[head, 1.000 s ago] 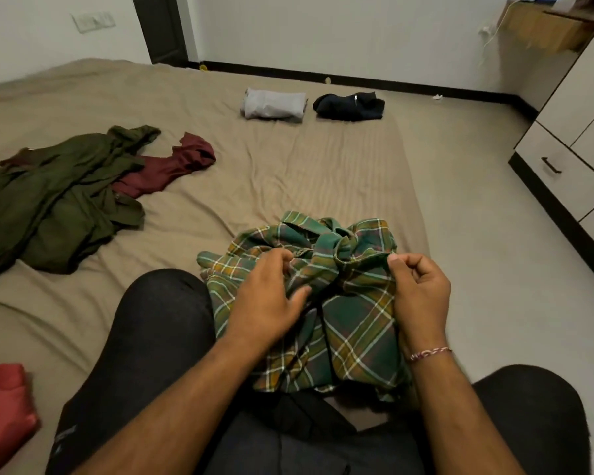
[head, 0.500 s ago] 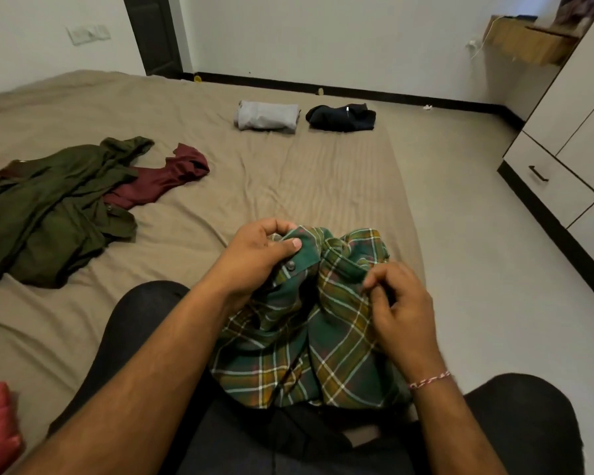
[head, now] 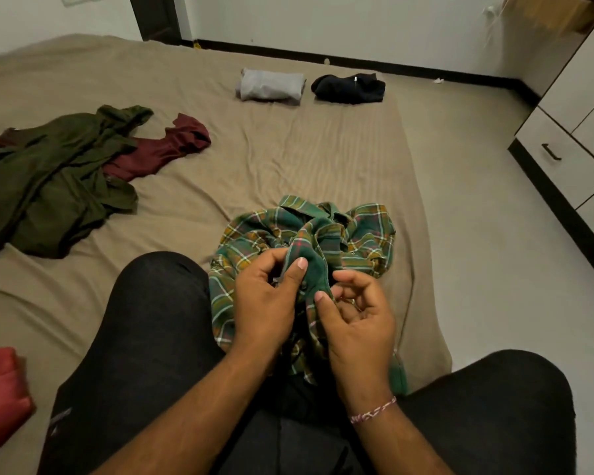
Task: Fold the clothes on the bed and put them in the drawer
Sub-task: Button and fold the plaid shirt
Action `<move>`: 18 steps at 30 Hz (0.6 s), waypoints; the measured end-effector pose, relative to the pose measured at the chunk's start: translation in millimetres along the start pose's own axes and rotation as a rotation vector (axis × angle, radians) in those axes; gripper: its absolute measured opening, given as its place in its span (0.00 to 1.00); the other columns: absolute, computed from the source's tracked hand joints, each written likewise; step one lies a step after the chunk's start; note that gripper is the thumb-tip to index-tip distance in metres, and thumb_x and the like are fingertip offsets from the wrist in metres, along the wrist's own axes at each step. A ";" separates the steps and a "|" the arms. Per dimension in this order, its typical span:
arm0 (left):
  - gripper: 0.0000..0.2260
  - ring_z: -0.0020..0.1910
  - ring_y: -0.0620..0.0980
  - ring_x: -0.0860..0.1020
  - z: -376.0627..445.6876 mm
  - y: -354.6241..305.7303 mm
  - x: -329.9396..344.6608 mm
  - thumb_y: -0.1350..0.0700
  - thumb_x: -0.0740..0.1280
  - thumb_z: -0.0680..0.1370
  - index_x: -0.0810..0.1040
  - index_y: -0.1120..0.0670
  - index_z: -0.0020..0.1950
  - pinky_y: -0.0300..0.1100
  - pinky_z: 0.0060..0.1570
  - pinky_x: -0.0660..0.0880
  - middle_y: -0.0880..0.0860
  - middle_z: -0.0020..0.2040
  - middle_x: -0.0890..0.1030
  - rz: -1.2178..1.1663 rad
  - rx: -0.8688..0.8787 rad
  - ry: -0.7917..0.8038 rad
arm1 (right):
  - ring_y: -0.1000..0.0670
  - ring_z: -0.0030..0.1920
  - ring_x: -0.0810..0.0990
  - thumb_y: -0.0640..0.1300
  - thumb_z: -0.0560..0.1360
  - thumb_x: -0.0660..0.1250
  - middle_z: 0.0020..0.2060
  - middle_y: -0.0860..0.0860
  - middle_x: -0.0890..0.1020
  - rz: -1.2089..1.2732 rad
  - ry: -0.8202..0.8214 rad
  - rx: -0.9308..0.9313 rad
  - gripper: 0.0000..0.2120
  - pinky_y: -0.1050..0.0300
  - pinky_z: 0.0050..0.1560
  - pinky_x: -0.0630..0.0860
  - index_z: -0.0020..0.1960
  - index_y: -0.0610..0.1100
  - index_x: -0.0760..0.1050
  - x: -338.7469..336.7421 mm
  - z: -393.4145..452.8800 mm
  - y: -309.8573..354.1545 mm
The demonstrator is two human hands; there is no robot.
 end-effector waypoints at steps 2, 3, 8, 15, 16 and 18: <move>0.04 0.45 0.46 0.84 -2.0 4.1 -0.5 0.58 0.72 0.80 0.84 0.49 0.49 0.42 0.46 0.81 0.49 0.45 0.86 0.036 0.002 0.010 | 0.50 0.41 0.81 0.27 0.73 0.73 0.40 0.47 0.81 -0.007 -0.007 -0.004 0.15 0.58 0.45 0.81 0.53 0.43 0.79 4.9 -1.2 -4.4; 0.05 0.44 0.46 0.84 -4.6 5.2 0.6 0.59 0.71 0.81 0.84 0.50 0.49 0.41 0.45 0.80 0.50 0.44 0.86 0.018 -0.019 0.038 | 0.51 0.41 0.81 0.26 0.73 0.73 0.40 0.47 0.81 -0.004 -0.010 0.000 0.15 0.58 0.45 0.81 0.53 0.43 0.79 6.1 -1.7 -6.2; 0.09 0.49 0.47 0.85 -15.3 8.9 -1.2 0.64 0.70 0.80 0.84 0.52 0.55 0.42 0.51 0.81 0.50 0.49 0.87 -0.029 -0.056 0.191 | 0.52 0.43 0.81 0.25 0.73 0.73 0.41 0.48 0.80 0.033 -0.015 -0.004 0.15 0.60 0.47 0.81 0.54 0.42 0.78 5.4 -1.0 -9.4; 0.16 0.54 0.53 0.85 -14.3 10.7 -1.5 0.71 0.73 0.76 0.81 0.58 0.61 0.47 0.56 0.82 0.54 0.53 0.87 -0.119 -0.092 0.231 | 0.52 0.45 0.84 0.24 0.73 0.72 0.42 0.48 0.83 0.078 0.002 -0.030 0.17 0.61 0.49 0.82 0.57 0.39 0.77 0.4 4.0 -7.0; 0.15 0.53 0.55 0.85 -13.1 13.7 -2.9 0.70 0.73 0.76 0.81 0.57 0.61 0.49 0.56 0.82 0.55 0.52 0.87 -0.136 -0.110 0.216 | 0.52 0.45 0.84 0.24 0.73 0.72 0.42 0.48 0.83 0.076 0.016 -0.032 0.17 0.61 0.49 0.82 0.57 0.39 0.77 1.8 3.9 -7.3; 0.14 0.53 0.60 0.85 -11.7 17.2 -4.5 0.66 0.74 0.75 0.82 0.55 0.59 0.54 0.55 0.81 0.58 0.51 0.86 -0.153 -0.137 0.196 | 0.52 0.47 0.84 0.23 0.73 0.71 0.43 0.48 0.84 0.061 0.028 -0.045 0.18 0.62 0.50 0.82 0.57 0.40 0.77 4.0 3.1 -7.7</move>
Point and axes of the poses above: each hand's wrist, its own z-axis towards the middle knuckle, its own x-axis out of the palm, y = z × x, the point moved 5 cm from there along z, towards the middle knuckle
